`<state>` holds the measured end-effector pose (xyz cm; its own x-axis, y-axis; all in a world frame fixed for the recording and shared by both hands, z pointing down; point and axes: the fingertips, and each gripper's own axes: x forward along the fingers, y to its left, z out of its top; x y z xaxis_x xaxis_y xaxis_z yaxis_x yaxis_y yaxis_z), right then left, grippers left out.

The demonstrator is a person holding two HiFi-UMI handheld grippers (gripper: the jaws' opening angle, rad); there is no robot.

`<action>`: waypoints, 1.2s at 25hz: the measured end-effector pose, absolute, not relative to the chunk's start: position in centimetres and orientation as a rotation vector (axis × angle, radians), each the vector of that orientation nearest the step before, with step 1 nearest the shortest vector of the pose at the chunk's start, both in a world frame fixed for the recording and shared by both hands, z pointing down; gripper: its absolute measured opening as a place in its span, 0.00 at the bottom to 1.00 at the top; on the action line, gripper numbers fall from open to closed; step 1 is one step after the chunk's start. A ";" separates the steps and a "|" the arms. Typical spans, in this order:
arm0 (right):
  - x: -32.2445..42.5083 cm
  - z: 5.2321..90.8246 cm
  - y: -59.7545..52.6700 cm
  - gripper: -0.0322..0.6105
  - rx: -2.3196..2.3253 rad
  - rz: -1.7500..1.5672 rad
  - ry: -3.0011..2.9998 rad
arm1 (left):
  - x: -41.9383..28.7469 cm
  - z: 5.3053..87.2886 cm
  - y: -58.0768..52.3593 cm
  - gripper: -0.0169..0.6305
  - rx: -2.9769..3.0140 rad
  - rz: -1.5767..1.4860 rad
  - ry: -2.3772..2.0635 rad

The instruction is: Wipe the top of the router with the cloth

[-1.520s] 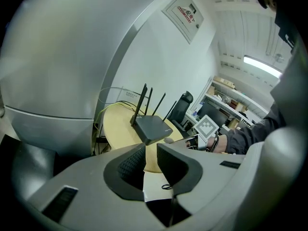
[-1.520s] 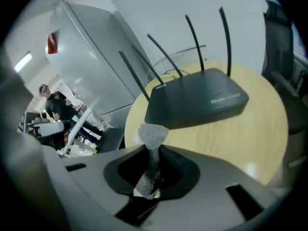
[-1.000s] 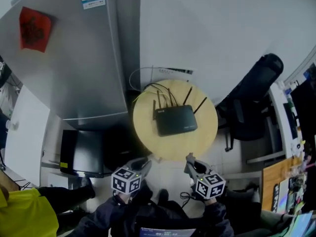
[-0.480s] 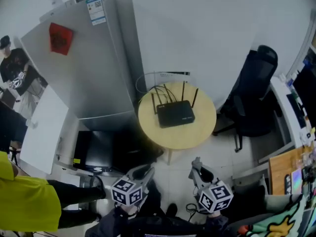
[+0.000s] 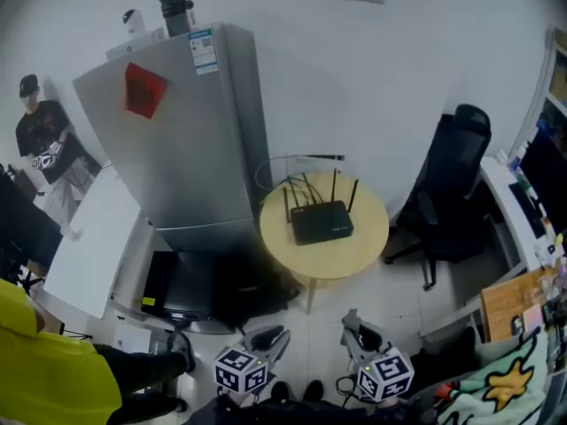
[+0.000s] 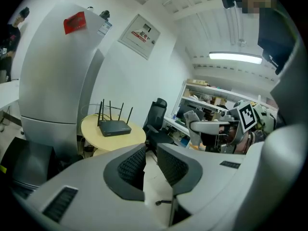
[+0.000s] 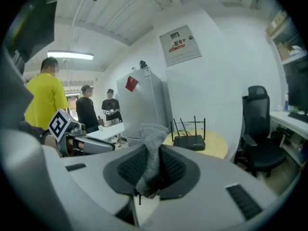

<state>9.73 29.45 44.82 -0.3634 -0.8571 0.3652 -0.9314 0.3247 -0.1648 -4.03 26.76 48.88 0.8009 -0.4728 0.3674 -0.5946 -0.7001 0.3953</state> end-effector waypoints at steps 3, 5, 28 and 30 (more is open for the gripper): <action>8.6 44.6 30.8 0.17 1.641 0.504 -2.360 | -5.3 47.7 26.5 0.12 2.514 0.290 -0.781; 7.6 44.5 31.7 0.17 1.651 0.504 -2.350 | -6.3 47.4 26.6 0.12 2.526 0.277 -0.770; 4.4 43.6 33.4 0.17 1.644 0.426 -2.323 | -9.6 46.3 27.5 0.12 2.560 0.260 -0.761; 4.5 43.5 33.4 0.17 1.645 0.423 -2.325 | -9.4 46.3 27.6 0.12 2.563 0.258 -0.759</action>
<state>4.46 33.44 43.45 -0.3243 -0.8687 0.3744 -0.9449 0.3162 -0.0849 -9.45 27.60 46.30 0.8309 -0.4695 0.2986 -0.5542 -0.7462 0.3688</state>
